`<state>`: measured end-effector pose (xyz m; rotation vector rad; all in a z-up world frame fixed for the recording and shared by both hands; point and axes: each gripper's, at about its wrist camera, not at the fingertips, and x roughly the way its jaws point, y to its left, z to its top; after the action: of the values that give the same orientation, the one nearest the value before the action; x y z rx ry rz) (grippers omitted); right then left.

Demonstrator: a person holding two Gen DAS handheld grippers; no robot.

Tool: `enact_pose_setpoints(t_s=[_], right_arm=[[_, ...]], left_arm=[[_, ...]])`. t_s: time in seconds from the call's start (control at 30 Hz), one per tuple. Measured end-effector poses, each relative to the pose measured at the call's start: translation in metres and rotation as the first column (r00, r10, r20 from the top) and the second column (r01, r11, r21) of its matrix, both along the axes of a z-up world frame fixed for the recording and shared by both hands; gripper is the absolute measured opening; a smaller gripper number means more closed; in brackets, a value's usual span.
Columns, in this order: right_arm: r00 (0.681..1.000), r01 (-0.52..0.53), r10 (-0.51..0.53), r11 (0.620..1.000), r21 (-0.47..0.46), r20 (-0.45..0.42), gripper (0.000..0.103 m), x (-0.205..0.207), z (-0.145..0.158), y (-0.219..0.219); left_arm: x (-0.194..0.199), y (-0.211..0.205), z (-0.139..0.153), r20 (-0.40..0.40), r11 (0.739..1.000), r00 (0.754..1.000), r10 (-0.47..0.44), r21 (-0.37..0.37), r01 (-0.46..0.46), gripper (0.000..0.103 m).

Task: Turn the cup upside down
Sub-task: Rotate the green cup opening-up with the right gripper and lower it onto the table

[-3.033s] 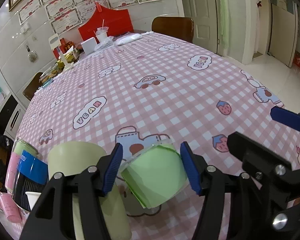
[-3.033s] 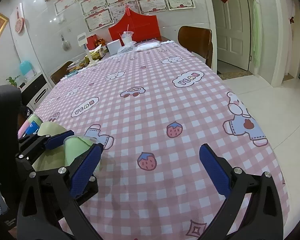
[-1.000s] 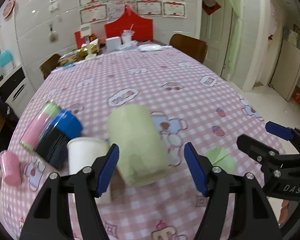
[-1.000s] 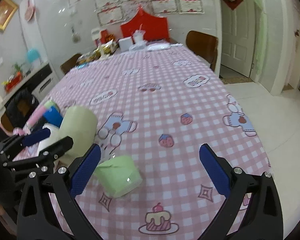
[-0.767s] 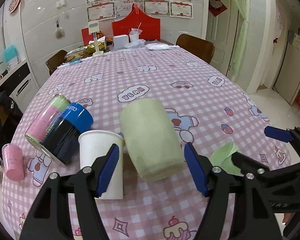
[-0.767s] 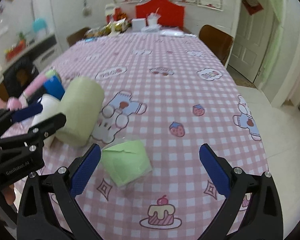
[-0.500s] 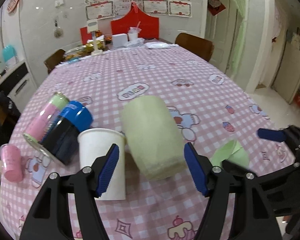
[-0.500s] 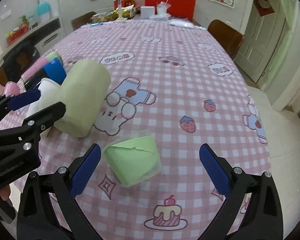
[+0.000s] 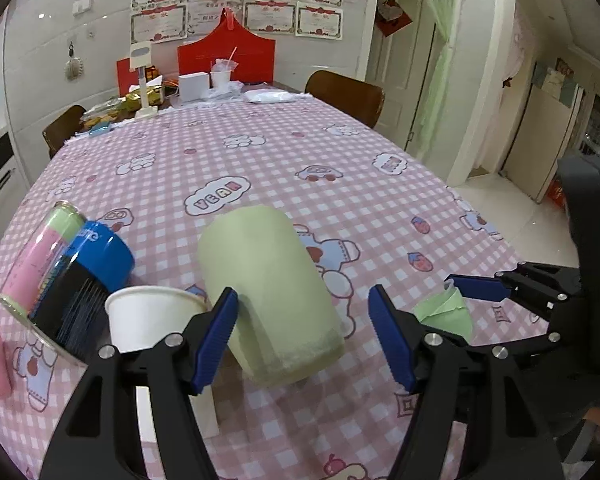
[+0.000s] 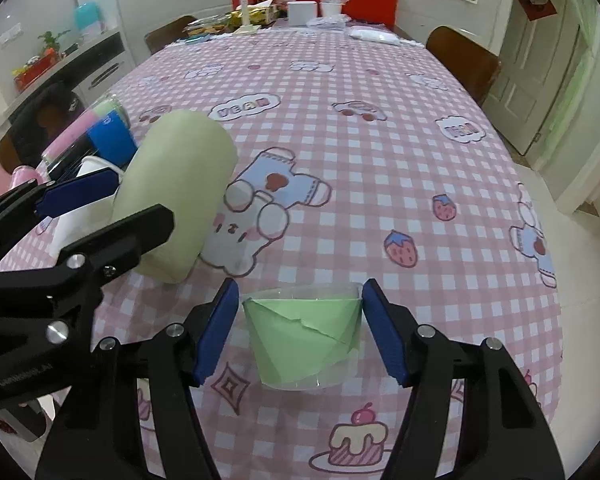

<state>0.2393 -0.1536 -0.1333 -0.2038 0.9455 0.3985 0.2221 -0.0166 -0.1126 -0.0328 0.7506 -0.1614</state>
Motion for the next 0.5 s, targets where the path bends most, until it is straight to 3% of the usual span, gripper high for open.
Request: enact_pose_setpoints(t_s=[0.5], right_arm=[[0.964,0.145,-0.165,0.984,0.106,0.209,0.060,0.013,0.006,-0.021]], left_arm=[[0.013,0.005,0.004,0.027,0.997,0.998,-0.054,-0.062,0.056,0.067]])
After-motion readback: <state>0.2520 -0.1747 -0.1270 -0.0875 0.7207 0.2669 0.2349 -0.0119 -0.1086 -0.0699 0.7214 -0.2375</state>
